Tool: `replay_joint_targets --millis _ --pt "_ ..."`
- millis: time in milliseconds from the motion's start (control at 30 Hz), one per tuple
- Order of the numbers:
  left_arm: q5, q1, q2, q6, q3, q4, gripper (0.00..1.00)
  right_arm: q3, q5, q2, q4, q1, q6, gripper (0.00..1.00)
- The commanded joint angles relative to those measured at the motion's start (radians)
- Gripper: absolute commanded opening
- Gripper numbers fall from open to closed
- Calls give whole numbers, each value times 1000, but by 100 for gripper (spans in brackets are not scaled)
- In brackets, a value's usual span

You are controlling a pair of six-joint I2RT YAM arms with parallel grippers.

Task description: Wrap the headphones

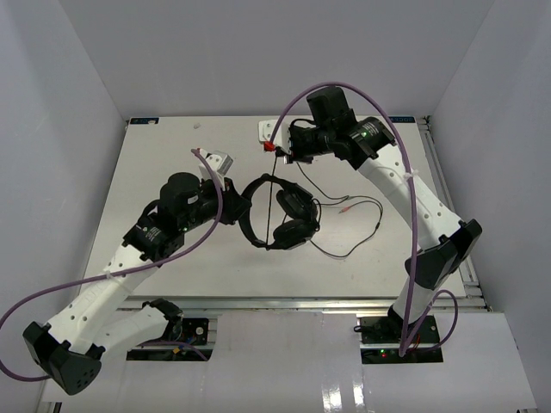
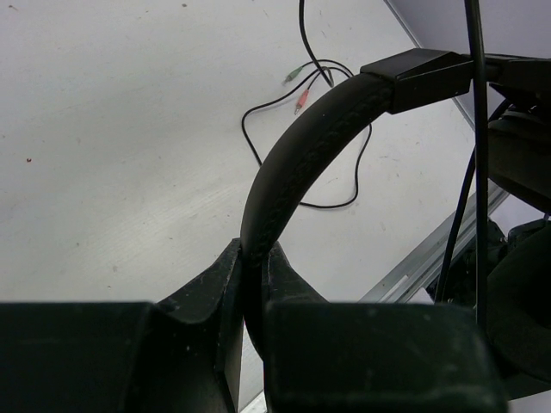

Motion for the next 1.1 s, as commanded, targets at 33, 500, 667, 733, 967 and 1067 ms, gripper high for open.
replay_joint_targets --millis 33,500,667,733,967,1067 --pt "61 -16 -62 -12 67 -45 0 10 -52 -47 49 -43 45 9" --pt "85 -16 -47 -78 208 -73 0 -61 -265 -89 48 -75 124 11" --pt "82 -16 -42 -112 244 -90 0 -65 -339 -92 81 -76 189 11" --pt "76 -16 -45 -121 251 -92 0 -67 -366 -91 91 -77 207 11" --pt "60 -16 -44 -145 294 -122 0 -117 -461 -100 148 -79 264 11" --pt "59 -16 -36 -153 318 -138 0 -160 -484 -106 181 -78 279 11"
